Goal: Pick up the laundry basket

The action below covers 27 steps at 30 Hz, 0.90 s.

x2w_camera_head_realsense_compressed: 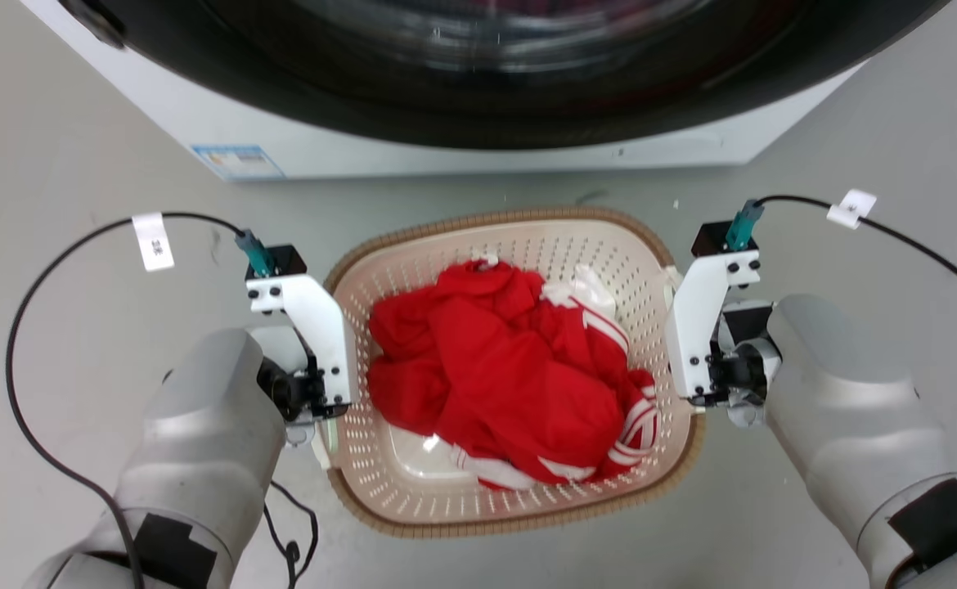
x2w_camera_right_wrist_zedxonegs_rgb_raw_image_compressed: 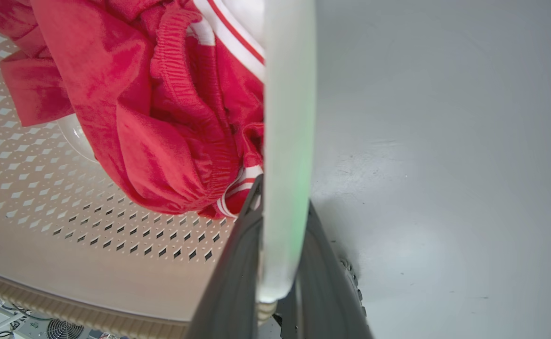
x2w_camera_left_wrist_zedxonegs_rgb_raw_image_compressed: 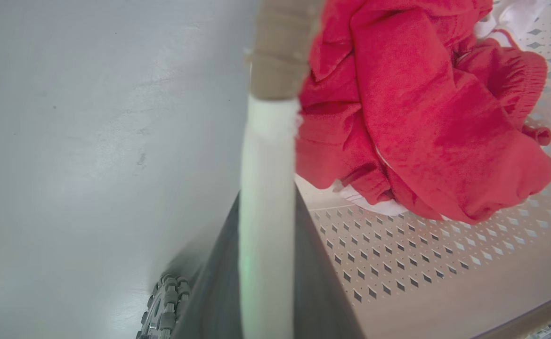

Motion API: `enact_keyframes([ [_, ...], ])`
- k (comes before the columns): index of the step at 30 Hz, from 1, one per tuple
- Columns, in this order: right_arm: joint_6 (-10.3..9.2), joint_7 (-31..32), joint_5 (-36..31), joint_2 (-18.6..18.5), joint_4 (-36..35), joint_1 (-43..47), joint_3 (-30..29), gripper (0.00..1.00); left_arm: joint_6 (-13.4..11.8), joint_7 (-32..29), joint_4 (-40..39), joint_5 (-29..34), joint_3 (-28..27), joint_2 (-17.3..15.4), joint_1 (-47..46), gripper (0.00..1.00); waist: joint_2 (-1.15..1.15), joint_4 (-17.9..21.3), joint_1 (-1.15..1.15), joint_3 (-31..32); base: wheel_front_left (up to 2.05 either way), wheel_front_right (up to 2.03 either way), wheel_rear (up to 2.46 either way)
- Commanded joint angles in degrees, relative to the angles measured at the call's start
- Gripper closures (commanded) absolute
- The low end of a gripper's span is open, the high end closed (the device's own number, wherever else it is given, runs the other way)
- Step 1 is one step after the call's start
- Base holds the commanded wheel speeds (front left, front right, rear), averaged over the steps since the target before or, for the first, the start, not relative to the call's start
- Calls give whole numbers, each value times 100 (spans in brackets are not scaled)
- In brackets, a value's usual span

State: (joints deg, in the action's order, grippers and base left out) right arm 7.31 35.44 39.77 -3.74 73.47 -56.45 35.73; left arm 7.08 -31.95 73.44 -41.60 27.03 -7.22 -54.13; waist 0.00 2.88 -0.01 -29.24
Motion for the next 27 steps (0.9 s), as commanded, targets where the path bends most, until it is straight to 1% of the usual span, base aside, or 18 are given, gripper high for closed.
enact_keyframes([
  [1, 32, 65, 76, 156, -48, 93, 36, 100, 70, -88, -50, -69, 21, 191, 115, 100, 0, -7, 1, 447, 0, 0, 0],
  [14, 32, 558, 420, 156, -33, 597, 223, 100, 70, -585, -36, -335, 198, 179, 599, 100, 0, -17, 1, 1641, 0, 0, 0],
  [23, 32, 891, 658, 162, -41, 992, 400, 100, 70, -985, -21, -560, 237, 264, 1034, 100, 0, 4, 1, 2431, 0, 0, 0],
  [27, 33, 993, 725, 165, -38, 1136, 446, 100, 71, -1086, -13, -608, 243, 295, 1189, 100, 0, 8, 1, 2666, 0, 0, 0],
])
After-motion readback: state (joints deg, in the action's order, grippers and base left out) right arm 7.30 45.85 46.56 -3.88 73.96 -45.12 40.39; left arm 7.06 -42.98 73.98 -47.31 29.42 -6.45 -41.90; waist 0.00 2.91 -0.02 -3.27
